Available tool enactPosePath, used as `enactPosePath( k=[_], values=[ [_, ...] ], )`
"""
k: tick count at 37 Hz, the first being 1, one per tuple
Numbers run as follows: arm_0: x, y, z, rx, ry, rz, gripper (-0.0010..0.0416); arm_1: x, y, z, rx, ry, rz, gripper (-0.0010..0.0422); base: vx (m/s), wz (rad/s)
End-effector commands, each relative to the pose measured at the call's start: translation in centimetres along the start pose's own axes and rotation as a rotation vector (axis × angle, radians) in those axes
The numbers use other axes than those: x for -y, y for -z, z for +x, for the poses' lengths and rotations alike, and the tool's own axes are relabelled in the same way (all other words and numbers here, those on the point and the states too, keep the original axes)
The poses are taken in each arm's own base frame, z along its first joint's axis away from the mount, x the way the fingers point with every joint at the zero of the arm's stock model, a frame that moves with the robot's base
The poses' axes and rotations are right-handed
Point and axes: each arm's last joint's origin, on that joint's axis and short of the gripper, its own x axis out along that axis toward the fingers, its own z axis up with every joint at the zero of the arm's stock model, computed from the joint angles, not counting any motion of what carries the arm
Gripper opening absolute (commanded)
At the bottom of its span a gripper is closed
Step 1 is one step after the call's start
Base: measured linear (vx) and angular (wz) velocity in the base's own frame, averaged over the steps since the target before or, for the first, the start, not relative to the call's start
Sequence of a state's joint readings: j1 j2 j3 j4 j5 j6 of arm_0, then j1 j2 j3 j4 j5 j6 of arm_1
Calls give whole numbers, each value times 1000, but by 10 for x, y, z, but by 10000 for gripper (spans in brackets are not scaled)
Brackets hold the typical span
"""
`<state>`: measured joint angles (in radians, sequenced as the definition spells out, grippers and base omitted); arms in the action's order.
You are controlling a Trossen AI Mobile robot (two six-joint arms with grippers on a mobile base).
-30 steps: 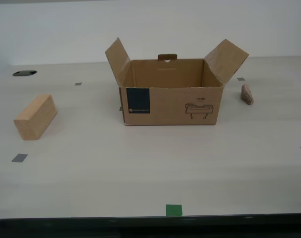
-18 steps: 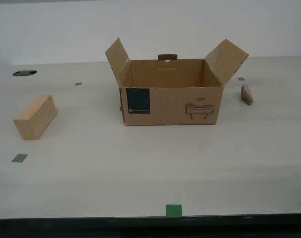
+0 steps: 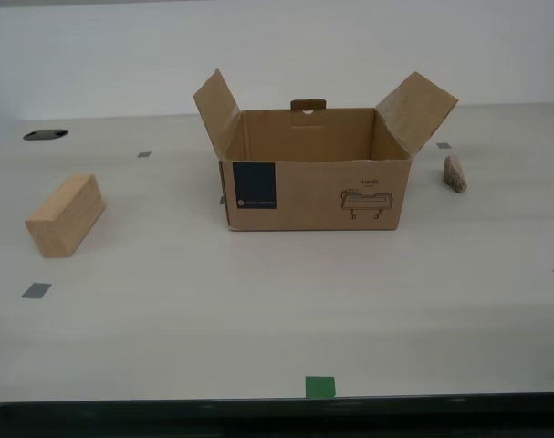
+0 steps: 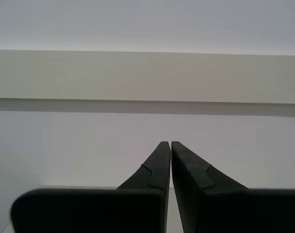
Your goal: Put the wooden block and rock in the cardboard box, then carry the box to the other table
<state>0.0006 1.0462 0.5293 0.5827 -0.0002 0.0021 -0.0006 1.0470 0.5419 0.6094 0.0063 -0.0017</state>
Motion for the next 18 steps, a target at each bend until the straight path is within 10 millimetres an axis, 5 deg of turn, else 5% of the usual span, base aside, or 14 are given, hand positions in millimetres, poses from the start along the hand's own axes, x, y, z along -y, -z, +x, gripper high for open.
enactPosePath(
  k=[1, 18],
  values=[
    [0, -3, 0, 2, 0, 1, 0, 0, -1, 0, 4, 6, -1, 0, 0, 0],
    [0, -24, 7, -117, 1, 1, 0, 0, 3, -1, -41, 7, -17, 0, 0, 0]
  ],
)
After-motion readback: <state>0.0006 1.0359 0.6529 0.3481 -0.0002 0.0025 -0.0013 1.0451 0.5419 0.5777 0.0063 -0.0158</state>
